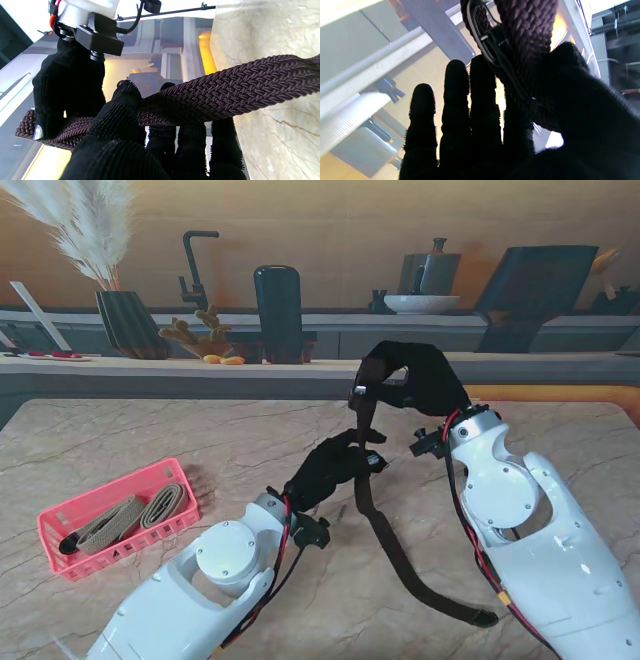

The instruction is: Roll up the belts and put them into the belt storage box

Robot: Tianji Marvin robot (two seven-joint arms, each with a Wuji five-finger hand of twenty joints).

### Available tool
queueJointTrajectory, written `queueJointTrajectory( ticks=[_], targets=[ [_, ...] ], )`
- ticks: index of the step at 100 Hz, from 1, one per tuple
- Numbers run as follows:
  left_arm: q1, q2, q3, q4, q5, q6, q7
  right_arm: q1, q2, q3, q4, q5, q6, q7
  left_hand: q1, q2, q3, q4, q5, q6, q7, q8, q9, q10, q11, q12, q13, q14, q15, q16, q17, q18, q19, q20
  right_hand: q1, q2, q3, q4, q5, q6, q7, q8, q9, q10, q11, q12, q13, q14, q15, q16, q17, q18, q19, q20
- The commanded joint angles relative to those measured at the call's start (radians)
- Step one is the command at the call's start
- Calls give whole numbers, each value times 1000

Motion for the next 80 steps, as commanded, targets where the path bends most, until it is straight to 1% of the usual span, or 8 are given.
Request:
queueJointTrajectory(
  ticks=[1, 13, 26, 38, 54, 60, 64, 80],
  targets=[
    [9, 14, -8, 15, 16, 12, -12, -24, -6, 1, -13, 1, 8, 11, 119, 135, 96, 26, 83, -50, 23, 21, 16, -25, -16, -64, 27, -20, -12, -19, 8, 6, -10, -12, 91, 97, 74, 22, 82, -112, 155, 40, -1, 19, 22, -5, 1, -19, 26, 7, -11, -10, 39, -16],
    [10, 26, -20, 25, 45, 19, -40, -45, -5, 5, -15, 28, 11, 27, 119, 118, 99, 22, 131, -68, 60, 50, 33, -12, -33, -156, 41, -16, -17, -34, 16, 14, -12, -13, 93, 97, 74, 21, 86, -107, 151, 43, 3, 22, 23, -3, 12, -15, 41, 15, -7, -7, 42, -15],
    [13, 33, -27, 35, 74, 17, -49, -68, -1, 9, -24, 74, 18, 60, 119, 73, 75, 14, 192, -64, 71, 42, 74, -9, -32, -187, 70, -12, -8, -40, 28, 23, -1, -9, 99, 97, 75, 19, 90, -93, 148, 48, 6, 32, 25, 1, 14, -3, 65, 30, -7, -3, 44, -14],
    [15, 36, -29, 43, 107, 19, -42, -87, 3, 16, -34, 106, 22, 90, 116, 36, 48, 18, 239, -51, 80, 19, 120, -15, -14, -186, 101, -9, 20, -33, 37, 37, 16, 0, 102, 95, 75, 18, 94, -85, 144, 54, 10, 37, 28, 4, 17, 4, 85, 44, -2, 0, 49, -12],
    [15, 37, -26, 55, 184, 11, -8, -112, 9, 23, -56, 193, 54, 150, 71, -7, 53, 34, 259, -81, 151, -4, 155, -28, 38, -97, 120, -12, 88, 2, 37, 52, 43, 13, 108, 97, 76, 17, 97, -67, 138, 63, 9, 50, 32, 10, 15, 17, 112, 64, 2, 3, 56, -7],
    [16, 37, -26, 57, 208, 6, 3, -118, 11, 22, -60, 217, 68, 167, 49, -14, 60, 34, 260, -101, 165, -7, 157, -36, 49, -67, 116, -15, 97, 15, 34, 54, 44, 14, 113, 99, 74, 17, 97, -63, 134, 69, 9, 54, 36, 14, 12, 22, 128, 75, 2, 5, 62, -2],
    [17, 36, -25, 59, 224, 1, 16, -121, 12, 21, -61, 231, 77, 178, 10, -33, 109, 28, 260, -117, 184, -12, 162, -42, 47, -30, 116, -15, 104, 33, 34, 58, 50, 18, 115, 101, 73, 17, 98, -56, 133, 72, 8, 58, 38, 16, 14, 26, 135, 81, 4, 5, 65, -1],
    [23, 33, -27, 67, 275, -11, 57, -125, 13, 11, -53, 283, 111, 207, -29, -73, 112, 26, 255, -149, 226, 13, 180, -61, 102, 55, 129, -26, 148, 69, 38, 61, 66, 25, 124, 109, 67, 19, 98, -39, 127, 84, 6, 70, 48, 24, 11, 39, 163, 101, 6, 8, 73, 6]
  ],
)
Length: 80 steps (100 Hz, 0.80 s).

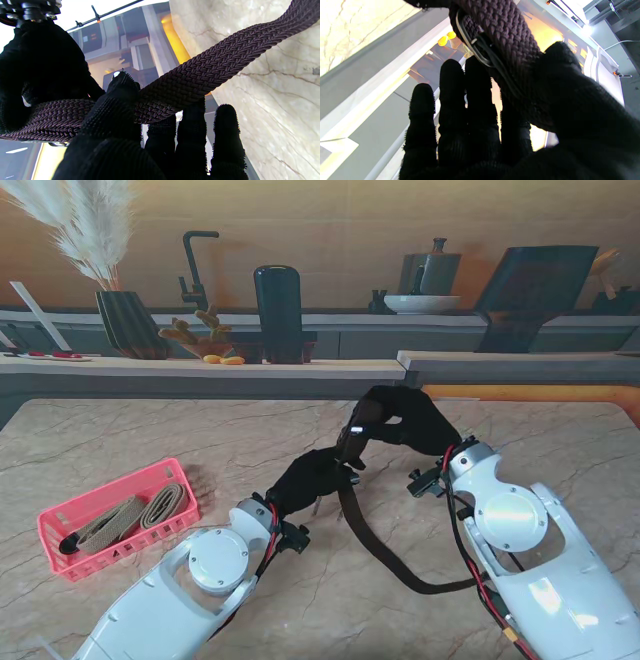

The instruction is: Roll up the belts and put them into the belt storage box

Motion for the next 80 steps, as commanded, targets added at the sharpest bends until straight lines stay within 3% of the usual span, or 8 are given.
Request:
queueJointTrajectory(
  ticks=[1, 22, 49, 59, 70, 80],
  targets=[
    [14, -2, -3, 11, 6, -3, 10, -7, -3, -9, -2, 19, 15, 9, 15, 15, 87, 28, 55, -34, 79, 14, 68, -49, 62, 41, 32, -26, 33, 24, -3, 12, 32, 23, 82, 111, 67, 18, 97, -97, 127, 74, 7, 19, 49, 26, 12, -9, 34, 22, 6, 6, 45, 7],
    [19, -14, -1, 30, 65, -11, 80, -13, -4, -18, 7, 78, 53, 34, -37, -38, 117, 21, 37, -17, 117, -2, 105, -61, 99, 69, 68, -30, 84, 52, 17, 13, 65, 39, 93, 124, 55, 21, 96, -75, 118, 94, -1, 40, 75, 43, 9, 10, 82, 54, 8, 14, 60, 19],
    [34, -23, -6, 40, 129, -20, 150, -29, -4, -16, 6, 114, 73, 51, -111, -81, 119, 20, -56, 22, 62, -15, -8, -51, 105, 57, -8, -23, 56, 40, 1, 5, 66, 40, 101, 127, 49, 25, 95, -62, 113, 102, -3, 51, 87, 50, 6, 21, 100, 65, 7, 20, 70, 27],
    [44, -19, -17, 32, 159, -28, 161, -39, -7, -10, -1, 125, 81, 44, -222, -115, 273, -6, -87, 31, 10, 39, -76, -57, 134, 52, -41, -25, 43, 41, -6, 3, 62, 39, 104, 127, 48, 26, 95, -54, 111, 104, -6, 56, 89, 52, 3, 24, 102, 68, 5, 22, 72, 30],
    [58, -12, -33, 15, 180, -26, 161, -46, -11, -2, -7, 108, 76, 17, -197, -128, 304, -6, -107, 24, 35, 71, -68, -66, 125, 109, -39, -30, 46, 46, -2, 1, 63, 39, 102, 129, 47, 26, 96, -59, 110, 105, -6, 53, 90, 52, 3, 21, 103, 68, 6, 22, 76, 32],
    [74, -9, -49, -5, 159, -19, 150, -51, -13, 9, -14, 97, 75, -1, -108, -111, 268, -1, -95, 7, 80, 62, 8, -72, 44, 189, -10, -32, 61, 54, 6, 6, 72, 43, 102, 128, 48, 27, 97, -59, 109, 106, -6, 51, 90, 52, 2, 20, 102, 68, 5, 21, 77, 33]
  ],
)
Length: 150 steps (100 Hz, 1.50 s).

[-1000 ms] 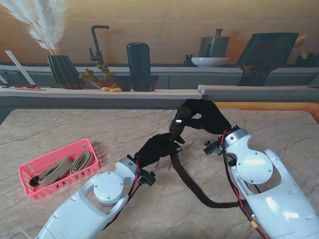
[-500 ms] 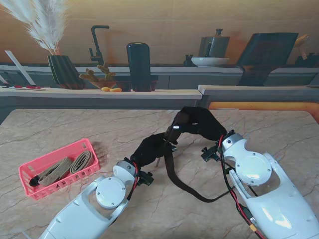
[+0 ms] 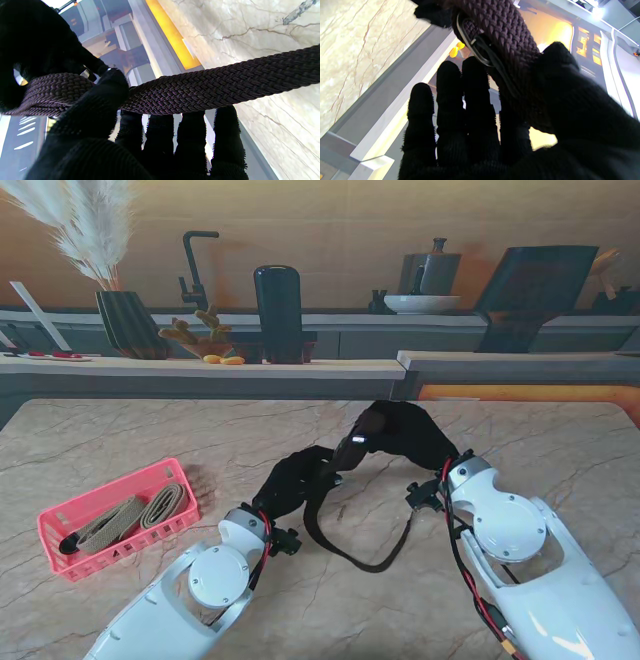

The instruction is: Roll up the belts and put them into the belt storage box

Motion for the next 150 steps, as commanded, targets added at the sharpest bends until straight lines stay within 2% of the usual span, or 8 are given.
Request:
queueJointTrajectory(
  ticks=[1, 19, 33, 54, 64, 72, 105, 150],
  targets=[
    [19, 6, -13, -25, -31, 9, -11, -9, -6, 9, -16, -3, -3, -7, 87, 12, 10, -4, -6, -31, 43, 8, 69, -35, -27, 50, 26, -32, 18, 18, 5, -1, 32, 22, 90, 127, 48, 27, 97, -80, 119, 76, 15, 19, 50, 24, 16, -15, 28, 17, 6, -3, 37, 22],
    [33, 11, -26, -45, -148, 25, -79, -10, -12, 22, -20, -18, 5, -35, 164, 131, -74, -3, 22, -40, 57, -9, 90, -37, 24, 61, 36, -33, 0, 8, -20, -7, 24, 22, 88, 127, 49, 27, 97, -82, 118, 78, 15, 18, 52, 25, 17, -16, 28, 17, 6, -3, 39, 23],
    [22, 18, -17, -44, -209, 35, -142, -12, -18, 20, -18, 0, 19, -53, 212, 237, -270, 32, 27, -25, 41, -6, 74, -18, 362, 155, 43, -18, 66, 69, -34, -23, 6, 21, 88, 126, 50, 27, 97, -82, 117, 78, 14, 19, 53, 25, 16, -16, 29, 17, 5, -4, 39, 23],
    [-4, 18, 11, -22, -228, 40, -171, -19, -24, 11, -11, 29, 26, -64, 132, 109, -347, 49, 55, 4, 84, -3, 160, -35, 758, 402, 126, 0, 334, 319, 27, -16, 118, 81, 88, 128, 51, 27, 96, -81, 116, 79, 12, 19, 53, 24, 13, -16, 28, 16, 1, -2, 39, 23],
    [-12, 17, 20, -15, -217, 46, -170, -27, -26, 7, -9, 43, 27, -66, -166, -52, 56, -22, 72, 34, 46, 17, 171, -48, 793, 427, 148, 1, 363, 368, 45, -7, 139, 121, 89, 128, 51, 27, 96, -82, 117, 80, 11, 20, 52, 23, 13, -14, 27, 15, 1, -2, 39, 23],
    [-19, 15, 28, -5, -189, 33, -155, -35, -26, 4, -8, 55, 28, -64, -268, -87, 190, 6, 67, 50, 20, 25, 166, -65, 796, 437, 154, -4, 369, 374, 55, 0, 146, 129, 90, 127, 52, 27, 96, -79, 117, 80, 12, 22, 52, 23, 12, -13, 27, 15, 0, -1, 38, 23],
    [-6, 29, 10, -16, -192, -5, -189, -45, -23, -3, 15, 118, 56, -19, 158, 130, -202, 11, 74, -50, -39, -32, 69, -14, 121, 182, 11, -20, -47, 64, -35, 3, -6, 63, 92, 157, 40, 35, 86, -61, 115, 89, 7, 37, 70, 33, 14, -3, 55, 29, -2, -1, 44, 26],
    [-10, 18, 10, 33, 62, -60, -17, -15, -44, -27, 82, 412, 256, 73, -243, -13, 111, 21, -223, -3, -267, -91, -327, -13, -118, -234, -172, -43, -135, -7, -80, -28, -63, 57, 119, 198, 9, 52, 73, -5, 99, 143, -21, 83, 119, 68, 0, 34, 137, 75, -12, 4, 87, 60]
  ],
)
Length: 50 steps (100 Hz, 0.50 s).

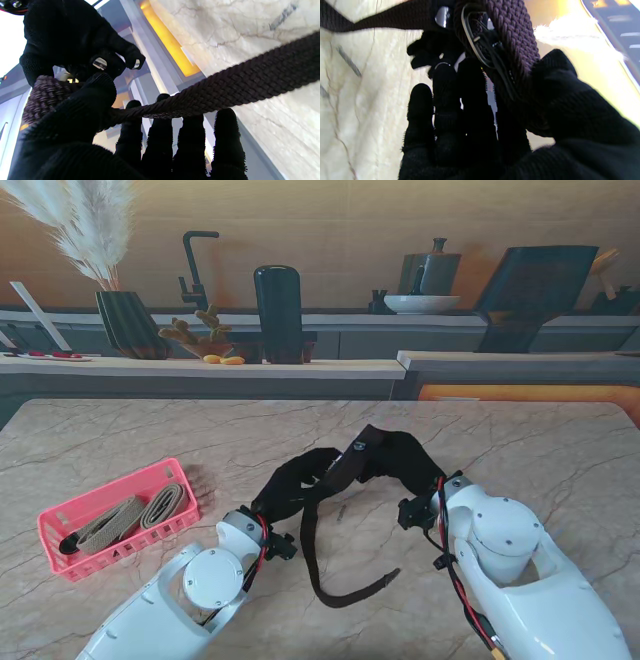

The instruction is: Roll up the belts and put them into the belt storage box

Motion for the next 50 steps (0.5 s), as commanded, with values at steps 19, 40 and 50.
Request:
queueJointTrajectory(
  ticks=[19, 40, 50],
  targets=[
    [-1, -15, 2, 30, 81, -31, 71, 17, -29, -41, 44, 85, 53, 8, -106, -35, 40, 7, -196, -26, -88, -77, -215, -16, -87, -102, -128, -51, -64, -43, -57, -78, -77, -37, 118, 129, 46, 51, 73, -75, 100, 59, -16, 42, 38, 23, 2, -10, 55, 30, 5, -1, 61, 33],
    [-10, -19, 20, 51, 112, -61, 94, 18, -53, -64, 54, 200, 86, -32, -173, -65, 77, 3, -260, -38, -68, -120, -275, -22, -79, -142, -157, -58, -75, -66, -65, -95, -94, -53, 115, 133, 39, 52, 70, -94, 96, 65, -18, 42, 46, 27, 2, -13, 65, 34, 5, -2, 71, 36],
    [-11, -18, 22, 52, 109, -66, 87, 18, -62, -73, 59, 242, 92, -48, -184, -78, 86, 1, -266, -28, -66, -126, -277, -22, -72, -139, -144, -62, -65, -61, -56, -86, -90, -53, 114, 135, 36, 52, 69, -102, 94, 66, -18, 40, 50, 28, 4, -14, 71, 36, 5, -4, 75, 37]
  ],
)
